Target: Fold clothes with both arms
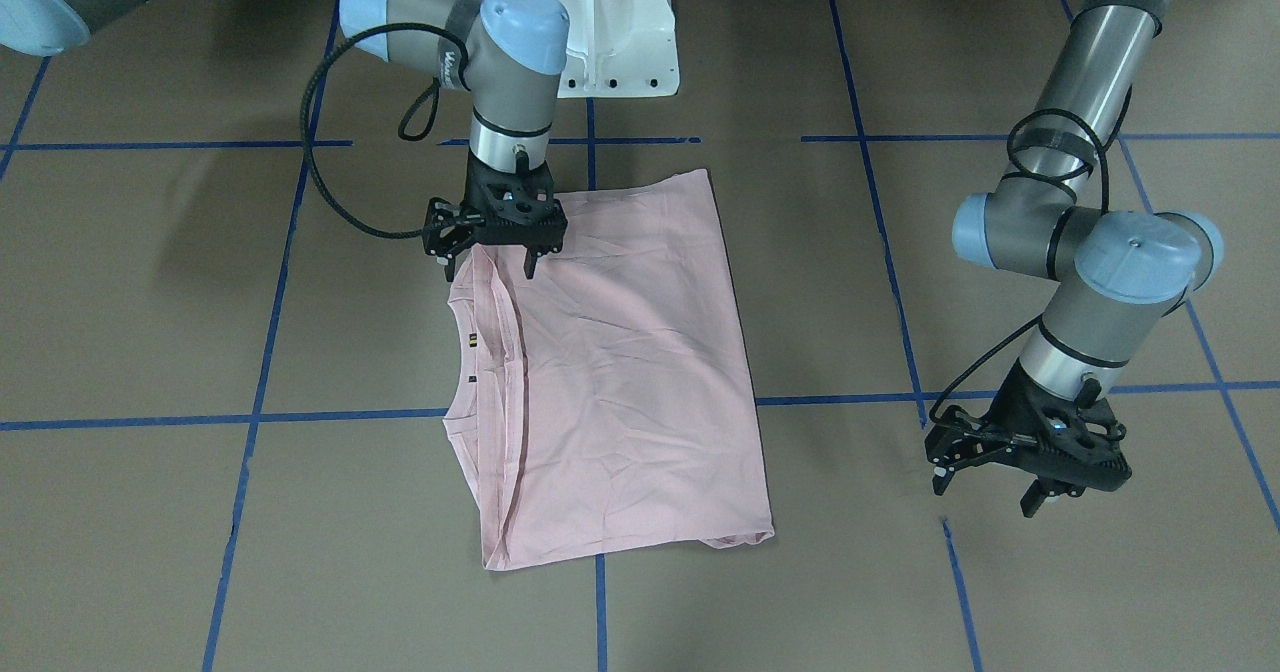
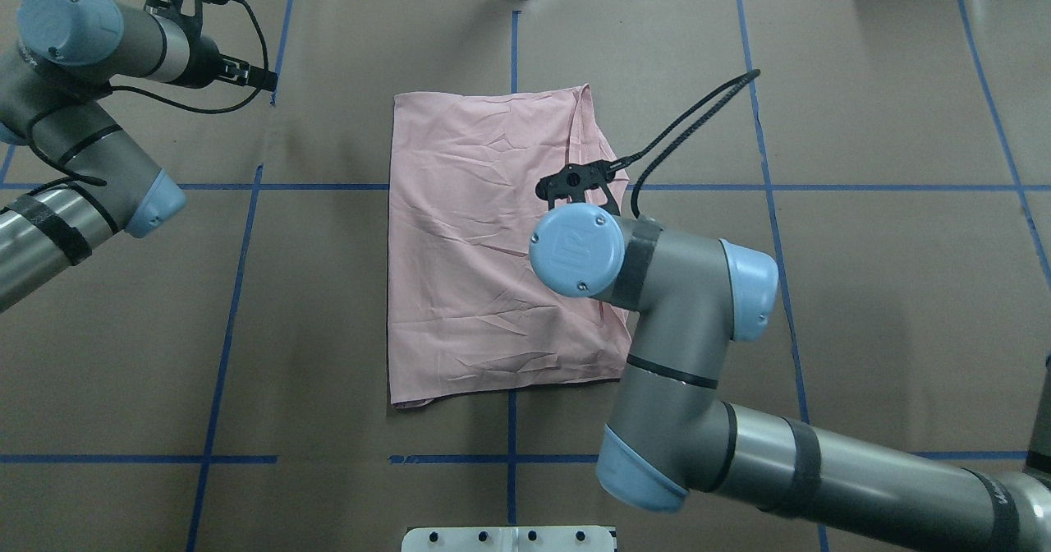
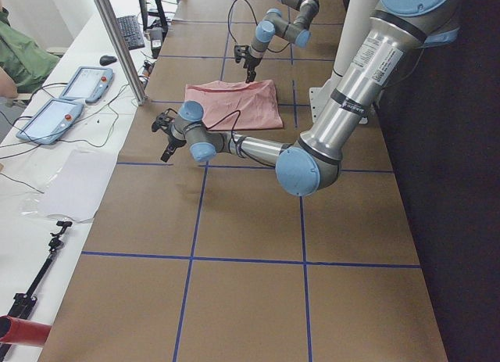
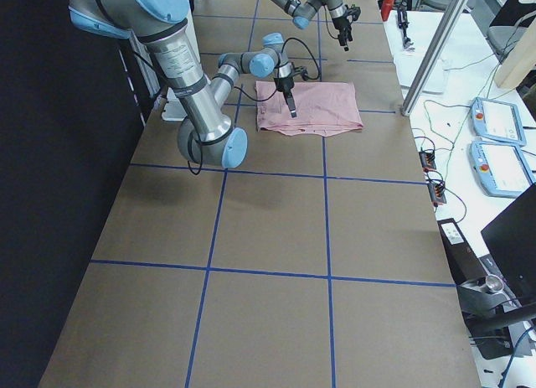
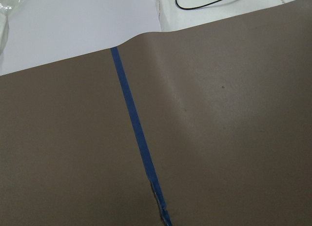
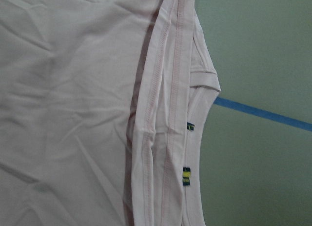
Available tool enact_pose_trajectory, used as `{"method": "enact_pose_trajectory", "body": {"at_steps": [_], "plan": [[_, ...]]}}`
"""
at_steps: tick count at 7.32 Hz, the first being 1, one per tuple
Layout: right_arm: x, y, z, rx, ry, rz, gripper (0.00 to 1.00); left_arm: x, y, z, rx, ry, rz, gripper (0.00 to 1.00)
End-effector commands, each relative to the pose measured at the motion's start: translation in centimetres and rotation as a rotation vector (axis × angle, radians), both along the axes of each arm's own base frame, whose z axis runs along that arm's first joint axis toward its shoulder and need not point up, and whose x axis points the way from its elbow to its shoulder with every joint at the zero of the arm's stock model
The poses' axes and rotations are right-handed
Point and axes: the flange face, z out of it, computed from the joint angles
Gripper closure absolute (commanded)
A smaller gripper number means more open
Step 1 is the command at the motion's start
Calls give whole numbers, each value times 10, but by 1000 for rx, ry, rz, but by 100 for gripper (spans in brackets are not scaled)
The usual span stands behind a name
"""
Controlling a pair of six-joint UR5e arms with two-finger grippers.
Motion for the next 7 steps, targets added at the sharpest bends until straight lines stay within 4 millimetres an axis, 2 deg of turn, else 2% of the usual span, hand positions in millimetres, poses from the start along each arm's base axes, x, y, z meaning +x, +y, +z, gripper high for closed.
{"method": "enact_pose_trajectory", "body": {"at_steps": [1,4,5,7], "plan": [[-24,-23,19,-9,-11,-8,0,0,0,0,-3,3,5,0],[-22,-23,31,-14,14,-36,0,0,0,0,-3,3,5,0],[-16,-27,45,-14,36,-42,0,0,1,2,-5,1,5,0],[14,-56,72,-10,81,-68,0,0,0,0,-3,3,5,0]]}}
